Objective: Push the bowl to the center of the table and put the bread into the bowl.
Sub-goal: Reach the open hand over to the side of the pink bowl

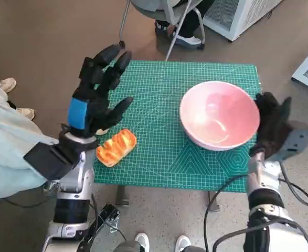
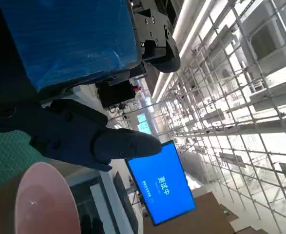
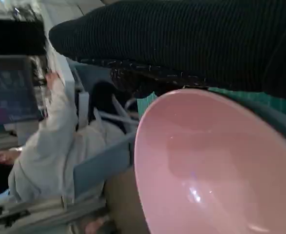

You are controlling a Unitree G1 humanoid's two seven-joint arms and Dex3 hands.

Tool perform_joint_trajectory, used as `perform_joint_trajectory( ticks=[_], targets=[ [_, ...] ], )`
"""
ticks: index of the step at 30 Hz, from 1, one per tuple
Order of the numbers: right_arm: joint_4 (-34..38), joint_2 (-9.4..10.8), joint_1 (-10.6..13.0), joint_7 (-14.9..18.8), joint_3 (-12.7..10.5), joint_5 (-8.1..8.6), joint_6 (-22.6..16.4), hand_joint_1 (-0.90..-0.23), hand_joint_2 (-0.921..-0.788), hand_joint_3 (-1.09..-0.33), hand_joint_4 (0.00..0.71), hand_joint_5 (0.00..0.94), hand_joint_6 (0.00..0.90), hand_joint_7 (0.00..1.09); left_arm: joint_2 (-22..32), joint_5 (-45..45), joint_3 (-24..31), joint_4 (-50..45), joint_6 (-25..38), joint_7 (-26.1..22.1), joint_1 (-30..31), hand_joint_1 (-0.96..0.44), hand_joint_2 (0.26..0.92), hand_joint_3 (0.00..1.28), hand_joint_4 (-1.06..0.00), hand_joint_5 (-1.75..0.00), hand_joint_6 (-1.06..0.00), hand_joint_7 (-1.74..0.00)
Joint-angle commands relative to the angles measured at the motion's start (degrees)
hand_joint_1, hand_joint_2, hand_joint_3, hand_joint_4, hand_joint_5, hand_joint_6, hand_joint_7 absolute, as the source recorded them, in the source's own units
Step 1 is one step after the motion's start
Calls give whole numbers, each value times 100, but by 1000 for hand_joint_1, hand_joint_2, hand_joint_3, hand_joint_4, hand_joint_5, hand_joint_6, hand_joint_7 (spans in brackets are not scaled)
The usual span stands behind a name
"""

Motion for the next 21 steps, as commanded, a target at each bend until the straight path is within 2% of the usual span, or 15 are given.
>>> perform_joint_trajectory(
  ticks=[1, 9, 18, 21],
  targets=[
    [102, 216, -110, 104, -122, 150, 194, -532, -921, -880, 223, 0, 149, 474, 57, -38, 47, -141, 65, 37, 129, -471, 921, 217, -356, -23, -163, -544],
    [122, 471, -348, 48, -257, 223, 325, -555, -921, -833, 229, 3, 144, 530, 104, 15, 90, -263, 69, 106, 250, -475, 921, 213, -360, -11, -191, -463],
    [152, 718, -561, -172, -187, 118, 498, -577, -921, -837, 248, 8, 136, 596, 163, 70, 127, -381, 14, 186, 388, -470, 921, 208, -361, -6, -216, -416],
    [156, 792, -610, -239, -163, 85, 540, -572, -921, -858, 252, 6, 111, 665, 171, 92, 135, -380, -10, 225, 416, -471, 921, 207, -361, -5, -220, -408]
  ],
)
